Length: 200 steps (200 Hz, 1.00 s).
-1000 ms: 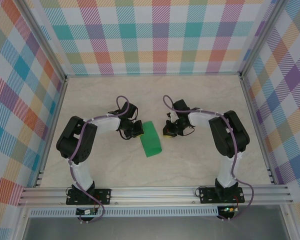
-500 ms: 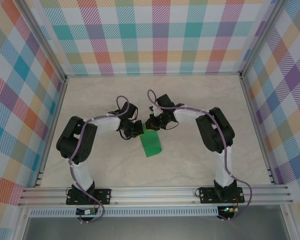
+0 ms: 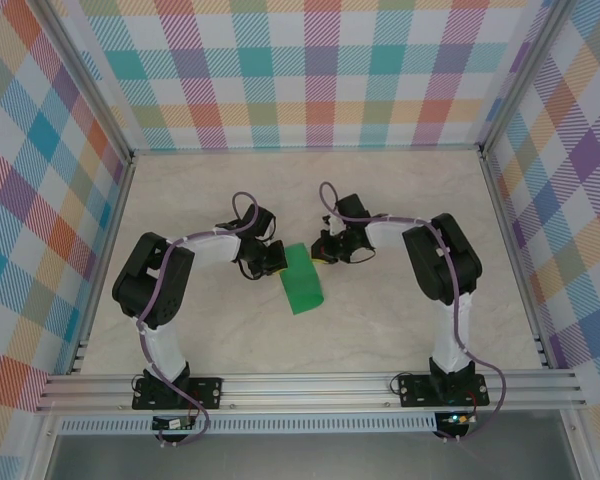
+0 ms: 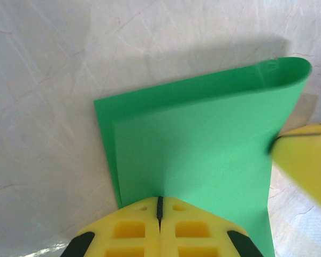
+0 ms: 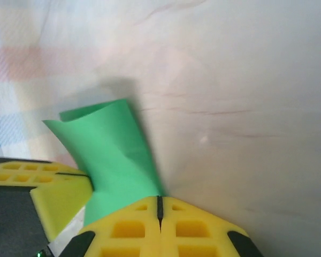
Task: Fold a paper plane with a square sheet of paper (pick it up from the middle)
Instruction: Fold the square sheet of paper in half at the center of the table.
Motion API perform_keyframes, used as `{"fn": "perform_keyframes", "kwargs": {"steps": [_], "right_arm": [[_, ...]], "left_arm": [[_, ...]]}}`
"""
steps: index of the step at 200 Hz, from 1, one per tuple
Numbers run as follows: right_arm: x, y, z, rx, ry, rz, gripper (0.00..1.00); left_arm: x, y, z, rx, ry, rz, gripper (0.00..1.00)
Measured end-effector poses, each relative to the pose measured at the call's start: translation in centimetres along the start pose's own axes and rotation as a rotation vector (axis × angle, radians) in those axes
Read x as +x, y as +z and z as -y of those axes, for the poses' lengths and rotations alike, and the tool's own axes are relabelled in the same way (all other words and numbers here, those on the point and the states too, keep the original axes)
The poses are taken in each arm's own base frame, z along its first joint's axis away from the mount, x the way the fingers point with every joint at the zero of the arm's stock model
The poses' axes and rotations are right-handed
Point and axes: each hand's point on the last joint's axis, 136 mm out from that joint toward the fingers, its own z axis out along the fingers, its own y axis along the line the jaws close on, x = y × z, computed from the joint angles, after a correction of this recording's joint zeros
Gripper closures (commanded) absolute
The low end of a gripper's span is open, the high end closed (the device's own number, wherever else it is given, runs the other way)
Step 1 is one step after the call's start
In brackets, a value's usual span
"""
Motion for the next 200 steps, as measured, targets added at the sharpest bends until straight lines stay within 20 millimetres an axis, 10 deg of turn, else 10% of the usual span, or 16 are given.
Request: {"fn": "perform_keyframes", "kwargs": {"steps": [39,93,133,200], "right_arm": [[-1.9,-1.7,0.3,0.069,0.018,0.09,0.98],[-1.7,1.3,-8.3,-0.027,-0.132,0.061,0.98],[-1.4,4.2,-4.5,0.019,-0.051,-0.007,0.99],[-2.8,2.7,-2.8,0.011,0.022,0.032,0.98]], "left_arm": [[0.0,0.0,0.0,-0.001,0.0,-0.001,1.0],[0.0,0.1,-0.1,-0.002,-0.001,-0.002,1.0],[0.0,0.1,-0.1,-0.002,-0.001,-0.002,1.0],[0.0,0.1,-0.1,0.006,0.003,0.009,1.0]]}}
